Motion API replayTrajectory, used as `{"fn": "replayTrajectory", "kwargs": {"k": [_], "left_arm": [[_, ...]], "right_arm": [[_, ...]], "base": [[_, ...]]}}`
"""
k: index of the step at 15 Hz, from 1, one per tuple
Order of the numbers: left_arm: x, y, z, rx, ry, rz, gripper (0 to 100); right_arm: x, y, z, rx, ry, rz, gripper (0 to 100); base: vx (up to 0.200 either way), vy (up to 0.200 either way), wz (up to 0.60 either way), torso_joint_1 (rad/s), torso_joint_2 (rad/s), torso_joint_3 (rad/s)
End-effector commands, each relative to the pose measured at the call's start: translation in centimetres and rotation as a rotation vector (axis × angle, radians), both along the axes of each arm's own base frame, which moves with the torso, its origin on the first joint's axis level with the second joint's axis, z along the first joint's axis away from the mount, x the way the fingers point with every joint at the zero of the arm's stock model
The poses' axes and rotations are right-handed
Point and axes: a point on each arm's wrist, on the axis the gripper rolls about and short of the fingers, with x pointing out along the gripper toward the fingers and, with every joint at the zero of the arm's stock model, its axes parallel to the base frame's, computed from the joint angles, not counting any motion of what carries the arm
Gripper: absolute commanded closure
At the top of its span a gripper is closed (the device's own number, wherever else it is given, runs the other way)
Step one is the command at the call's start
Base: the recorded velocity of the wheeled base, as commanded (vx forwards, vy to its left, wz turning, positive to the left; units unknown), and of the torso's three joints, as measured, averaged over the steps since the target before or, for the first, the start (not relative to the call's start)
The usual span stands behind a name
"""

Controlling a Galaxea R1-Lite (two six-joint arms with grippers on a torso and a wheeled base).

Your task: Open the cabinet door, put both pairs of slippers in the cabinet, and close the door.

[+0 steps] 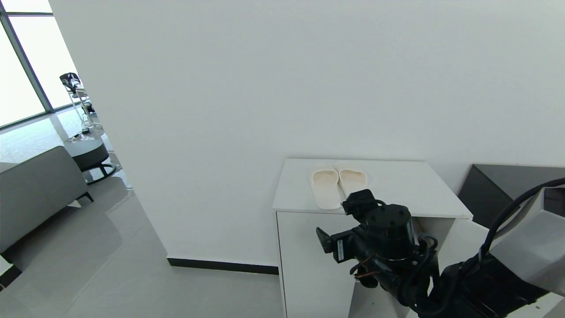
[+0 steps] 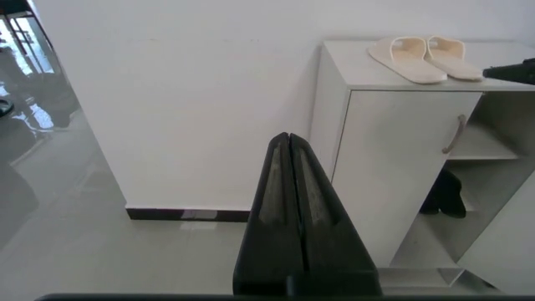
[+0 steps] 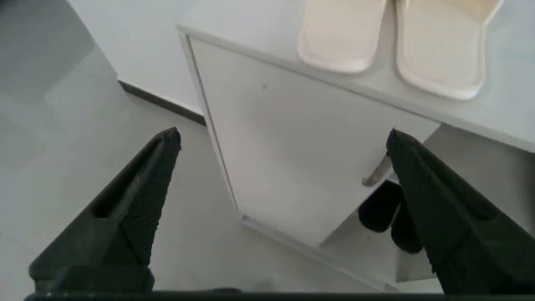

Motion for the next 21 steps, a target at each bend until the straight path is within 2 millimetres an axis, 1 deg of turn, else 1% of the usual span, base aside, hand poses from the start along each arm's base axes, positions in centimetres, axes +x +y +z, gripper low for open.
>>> {"fn": "replayTrajectory", "kwargs": {"k": [1, 3, 5, 6, 8, 11, 13, 16, 18, 21], "left_arm": [[0.0, 0.0, 0.0, 0.000, 0.001, 0.000, 100], [0.0, 0.0, 0.0, 0.000, 0.001, 0.000, 100], [0.0, 0.0, 0.0, 0.000, 0.001, -0.001, 100], [0.0, 0.0, 0.0, 0.000, 0.001, -0.001, 100], [0.0, 0.0, 0.0, 0.000, 0.001, -0.001, 100], [0.0, 0.0, 0.0, 0.000, 0.003, -0.001, 100], [0.0, 0.0, 0.0, 0.000, 0.003, -0.001, 100], [0.0, 0.0, 0.0, -0.003, 0.001, 0.000, 100], [0.0, 0.0, 0.0, -0.003, 0.003, -0.001, 100], [0.0, 0.0, 0.0, 0.000, 0.003, 0.000, 100]], "right_arm": [[0.1, -0.1, 0.7, 0.017, -0.017, -0.009, 0], [0.6, 0.1, 1.0, 0.000, -0.003, -0.030, 0], [1.5, 0.4, 1.8, -0.034, -0.007, -0.163, 0], [1.9, 0.6, 2.2, -0.012, -0.007, -0.199, 0], [2.5, 0.2, 1.8, -0.019, 0.005, -0.225, 0], [3.1, 0.3, 1.1, -0.031, 0.015, -0.233, 0], [3.8, 0.4, -0.4, -0.053, 0.037, -0.244, 0], [5.2, 1.3, -2.8, -0.034, 0.065, -0.265, 0], [6.1, 1.3, -3.7, -0.034, 0.067, -0.279, 0], [8.2, 1.7, -4.6, -0.017, 0.054, -0.306, 0]], "base": [[0.000, 0.000, 0.00, 0.000, 0.00, 0.000], [0.000, 0.000, 0.00, 0.000, 0.00, 0.000], [0.200, 0.000, 0.00, 0.005, 0.00, 0.002], [0.200, 0.000, 0.00, -0.012, -0.01, 0.002], [0.200, 0.000, 0.00, 0.000, 0.00, 0.000], [0.200, 0.000, 0.00, 0.010, 0.00, 0.001], [0.200, 0.000, 0.00, 0.005, 0.00, 0.005], [0.200, 0.000, 0.00, 0.004, 0.00, 0.001], [0.200, 0.000, 0.00, 0.002, 0.00, 0.002], [0.000, 0.000, 0.00, 0.000, 0.00, 0.000]]}}
